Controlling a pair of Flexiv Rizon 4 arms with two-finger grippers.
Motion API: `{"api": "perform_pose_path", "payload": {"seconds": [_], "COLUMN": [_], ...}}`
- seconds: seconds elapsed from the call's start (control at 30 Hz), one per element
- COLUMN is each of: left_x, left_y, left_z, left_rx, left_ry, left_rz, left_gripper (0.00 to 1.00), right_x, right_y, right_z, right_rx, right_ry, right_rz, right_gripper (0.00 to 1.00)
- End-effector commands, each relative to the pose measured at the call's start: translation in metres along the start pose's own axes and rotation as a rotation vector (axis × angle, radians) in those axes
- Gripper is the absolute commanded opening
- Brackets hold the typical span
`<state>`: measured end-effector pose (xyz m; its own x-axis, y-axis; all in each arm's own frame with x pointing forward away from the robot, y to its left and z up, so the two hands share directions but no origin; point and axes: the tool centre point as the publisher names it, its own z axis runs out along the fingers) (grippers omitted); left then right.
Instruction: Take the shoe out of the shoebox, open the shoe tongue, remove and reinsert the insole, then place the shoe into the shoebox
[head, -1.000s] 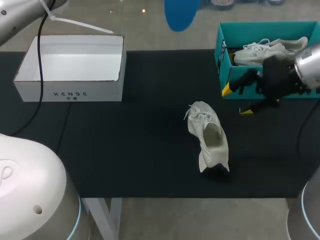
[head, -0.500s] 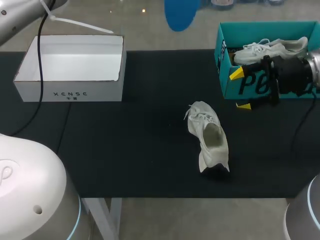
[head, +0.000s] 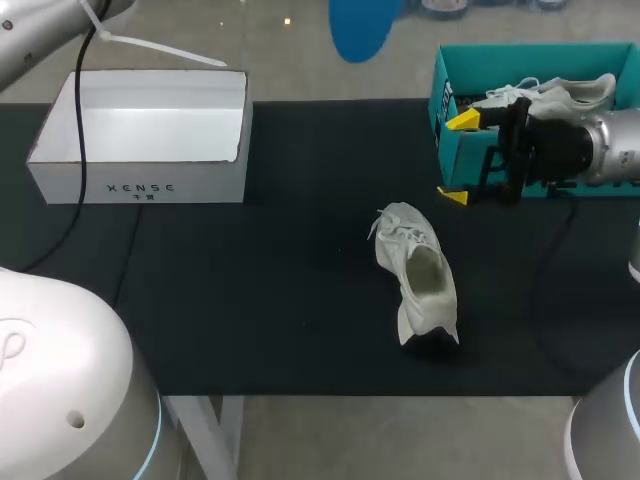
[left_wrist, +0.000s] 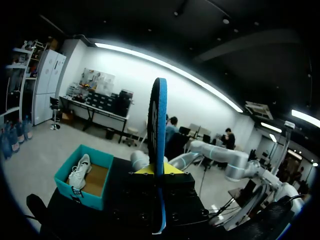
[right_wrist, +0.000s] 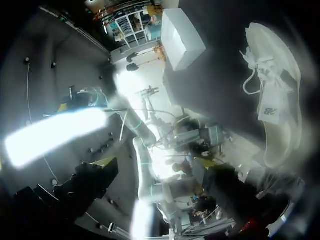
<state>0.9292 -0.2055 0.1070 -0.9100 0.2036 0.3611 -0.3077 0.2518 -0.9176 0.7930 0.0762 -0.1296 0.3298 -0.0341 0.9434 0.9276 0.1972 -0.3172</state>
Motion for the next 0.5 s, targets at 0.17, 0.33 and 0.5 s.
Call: {"api": "perform_pose_path", "payload": {"seconds": [0.17,0.33,0.5], "left_x": [-0.001,-0.001,-0.001], "left_y": [0.0,0.0,0.0], "left_z": [0.0,0.0,0.0], "left_rx": [-0.001,-0.001,-0.001], "left_ry": [0.002,0.002,0.002], "left_rz": [0.001,0.001,0.001], "left_gripper": [0.0,0.0,0.0], "right_x": [0.026,0.039,0.047], "right_y": [0.001,0.002,0.007], "right_z": [0.019,0.025,0.034], "right_rx": [-0.023,-0.042,-0.052], "right_ry": [-0.03,-0.041,-0.059], "right_rz": [-0.034,-0.037,-0.038], "right_gripper": [1.0,1.0,1.0]}}
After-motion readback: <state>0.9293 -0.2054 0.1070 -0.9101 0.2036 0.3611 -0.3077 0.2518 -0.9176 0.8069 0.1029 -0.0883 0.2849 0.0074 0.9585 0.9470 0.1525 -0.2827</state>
